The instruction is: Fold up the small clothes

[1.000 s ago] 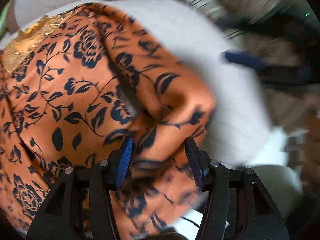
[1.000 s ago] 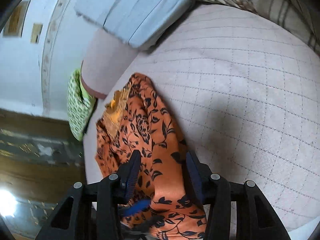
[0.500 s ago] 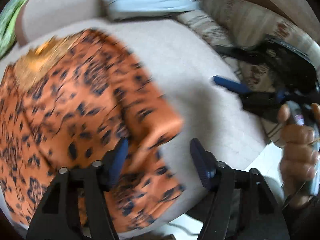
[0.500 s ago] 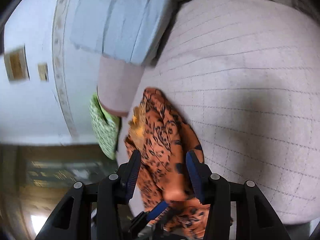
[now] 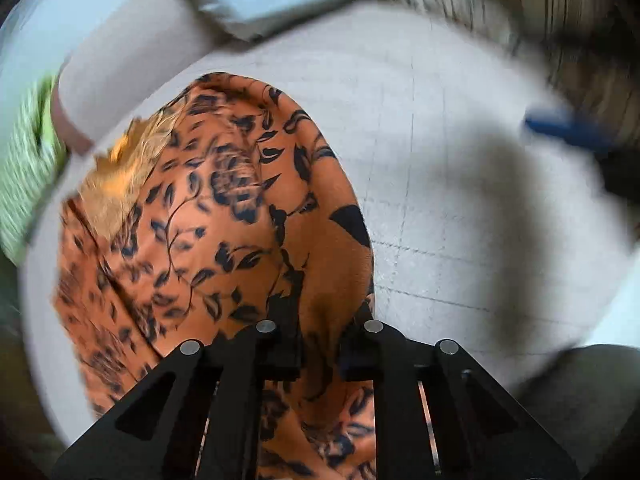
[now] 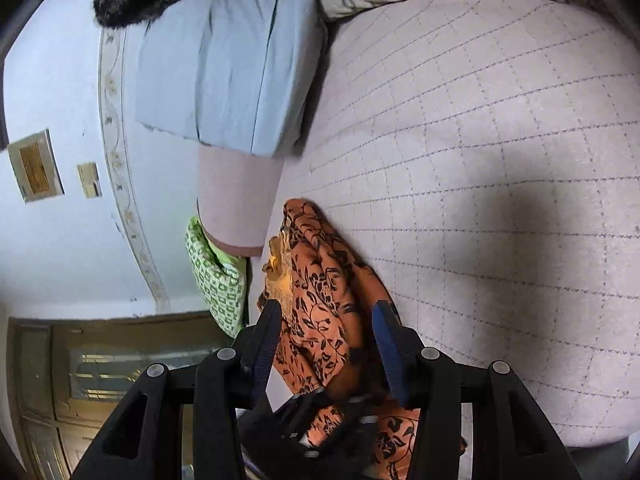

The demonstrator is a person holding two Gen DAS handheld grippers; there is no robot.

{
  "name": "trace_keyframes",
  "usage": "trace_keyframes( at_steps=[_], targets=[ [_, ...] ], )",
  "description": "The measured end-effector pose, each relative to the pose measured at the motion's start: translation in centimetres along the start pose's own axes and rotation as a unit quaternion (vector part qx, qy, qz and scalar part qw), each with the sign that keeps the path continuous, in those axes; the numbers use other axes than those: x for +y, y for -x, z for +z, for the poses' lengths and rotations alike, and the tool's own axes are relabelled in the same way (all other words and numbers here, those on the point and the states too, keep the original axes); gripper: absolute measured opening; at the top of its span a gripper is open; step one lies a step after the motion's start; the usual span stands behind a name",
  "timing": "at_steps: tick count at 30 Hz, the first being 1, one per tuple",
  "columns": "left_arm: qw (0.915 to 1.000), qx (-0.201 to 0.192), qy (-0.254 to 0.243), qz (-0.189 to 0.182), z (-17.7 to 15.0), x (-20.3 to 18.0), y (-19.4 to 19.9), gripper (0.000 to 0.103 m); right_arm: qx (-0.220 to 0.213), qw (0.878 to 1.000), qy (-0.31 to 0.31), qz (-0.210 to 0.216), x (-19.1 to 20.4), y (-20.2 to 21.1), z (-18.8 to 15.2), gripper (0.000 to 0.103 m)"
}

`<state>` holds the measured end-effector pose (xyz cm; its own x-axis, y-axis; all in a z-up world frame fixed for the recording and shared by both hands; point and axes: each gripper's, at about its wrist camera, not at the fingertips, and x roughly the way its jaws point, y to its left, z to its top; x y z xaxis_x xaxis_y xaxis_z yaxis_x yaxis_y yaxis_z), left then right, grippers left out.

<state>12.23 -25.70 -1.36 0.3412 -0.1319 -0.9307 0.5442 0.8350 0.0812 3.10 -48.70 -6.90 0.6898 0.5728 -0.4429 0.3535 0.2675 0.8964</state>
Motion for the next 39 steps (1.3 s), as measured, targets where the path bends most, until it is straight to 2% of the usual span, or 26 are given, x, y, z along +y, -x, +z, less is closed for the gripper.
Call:
trace_keyframes(
  at_steps=[1, 3, 4, 6, 8, 9, 10, 11, 13, 16, 18, 20, 22, 23, 25, 27, 28, 30, 31, 32, 33, 35, 36, 37, 38, 39],
  targets=[
    [0.9972, -0.007, 0.048, -0.057, -0.4, 2.6, 1.3, 0.010, 0.003, 1.000, 0.004, -0.001, 0.2, -0.2, -0.1, 0.046],
    [0.9777, -0.019, 0.128, -0.165, -1.2, 7.0, 2.9, 0.009, 0.009, 1.000, 0.011, -0.006, 0.3, -0.9, -0.2, 0.046],
    [0.9628, -0.026, 0.163, -0.214, -1.7, 9.0, 3.5, 0.009, 0.012, 1.000, 0.014, -0.008, 0.2, -1.1, -0.2, 0.046],
    [0.9232, -0.035, 0.242, -0.296, -3.4, 13.7, 3.5, 0.009, 0.025, 0.999, 0.027, -0.015, 0.7, -2.1, -0.5, 0.046],
    [0.8985, -0.035, 0.291, -0.327, -5.0, 16.8, 2.4, 0.009, 0.037, 0.998, 0.041, -0.025, 1.3, -3.0, -0.9, 0.046],
    [0.8927, -0.032, 0.316, -0.319, -6.2, 19.0, 1.0, 0.009, 0.044, 0.997, 0.055, -0.034, 1.7, -3.6, -1.3, 0.046],
    [0.8903, -0.027, 0.330, -0.312, -6.9, 19.6, 0.4, 0.009, 0.051, 0.996, 0.066, -0.040, 2.1, -4.1, -1.7, 0.046],
    [0.8834, -0.018, 0.348, -0.313, -8.0, 21.0, -0.9, 0.010, 0.054, 0.995, 0.074, -0.041, 2.3, -4.4, -2.0, 0.046],
    [0.8644, -0.007, 0.375, -0.335, -10.1, 23.4, -3.7, 0.010, 0.069, 0.991, 0.103, -0.043, 3.5, -5.7, -3.0, 0.046],
    [0.8561, -0.021, 0.376, -0.354, -11.8, 24.2, -4.8, 0.010, 0.076, 0.985, 0.146, -0.041, 5.1, -7.2, -4.2, 0.046],
    [0.8570, -0.028, 0.371, -0.357, -12.6, 23.7, -5.3, 0.012, 0.064, 0.976, 0.198, -0.059, 6.9, -8.1, -5.5, 0.046],
    [0.8606, -0.027, 0.375, -0.344, -12.7, 23.1, -5.6, 0.015, 0.060, 0.970, 0.228, -0.053, 8.5, -9.2, -6.5, 0.046],
    [0.8560, -0.020, 0.374, -0.357, -12.5, 22.8, -5.7, 0.017, 0.085, 0.966, 0.245, -0.027, 10.4, -11.4, -7.1, 0.046],
    [0.8573, -0.019, 0.366, -0.362, -12.2, 22.7, -5.4, 0.019, 0.098, 0.963, 0.251, -0.025, 11.5, -12.9, -7.3, 0.046],
    [0.8713, -0.024, 0.355, -0.338, -12.0, 22.5, -4.9, 0.025, 0.125, 0.949, 0.277, -0.087, 14.2, -18.1, -7.0, 0.046],
    [0.8866, -0.013, 0.352, -0.300, -12.2, 22.0, -5.3, 0.025, 0.119, 0.937, 0.297, -0.137, 16.3, -22.7, -5.8, 0.046],
    [0.8863, -0.003, 0.357, -0.295, -12.3, 21.8, -5.8, 0.025, 0.114, 0.935, 0.299, -0.156, 16.8, -24.6, -4.9, 0.046],
    [0.8692, 0.011, 0.377, -0.319, -12.7, 21.8, -6.7, 0.022, 0.095, 0.932, 0.276, -0.213, 16.8, -29.2, -2.1, 0.046],
    [0.8675, 0.011, 0.378, -0.323, -12.6, 21.8, -6.8, 0.016, 0.092, 0.929, 0.258, -0.247, 16.3, -31.3, -0.7, 0.046],
    [0.8671, 0.004, 0.377, -0.325, -12.5, 21.8, -6.4, 0.015, 0.093, 0.927, 0.253, -0.261, 15.9, -32.5, -0.2, 0.046],
    [0.8673, -0.005, 0.374, -0.328, -12.4, 21.7, -5.7, 0.013, 0.094, 0.915, 0.267, -0.286, 15.7, -34.2, 0.3, 0.046],
    [0.8650, -0.022, 0.368, -0.340, -12.2, 21.6, -4.5, 0.010, 0.080, 0.877, 0.312, -0.358, 15.9, -36.3, 0.5, 0.029],
    [0.8603, -0.035, 0.365, -0.354, -12.1, 21.6, -3.6, 0.010, 0.078, 0.872, 0.313, -0.367, 16.0, -36.3, 0.5, 0.008],
    [0.8566, -0.045, 0.361, -0.366, -12.0, 21.7, -2.8, 0.010, 0.074, 0.883, 0.307, -0.348, 16.5, -35.8, 0.5, 0.004],
    [0.8535, -0.058, 0.355, -0.377, -12.0, 22.0, -2.0, 0.010, 0.068, 0.889, 0.312, -0.328, 17.4, -35.3, 0.5, 0.003],
    [0.8510, -0.070, 0.353, -0.382, -12.1, 22.4, -1.0, 0.010, 0.059, 0.888, 0.323, -0.322, 18.3, -34.8, 0.2, 0.001]
  ],
)
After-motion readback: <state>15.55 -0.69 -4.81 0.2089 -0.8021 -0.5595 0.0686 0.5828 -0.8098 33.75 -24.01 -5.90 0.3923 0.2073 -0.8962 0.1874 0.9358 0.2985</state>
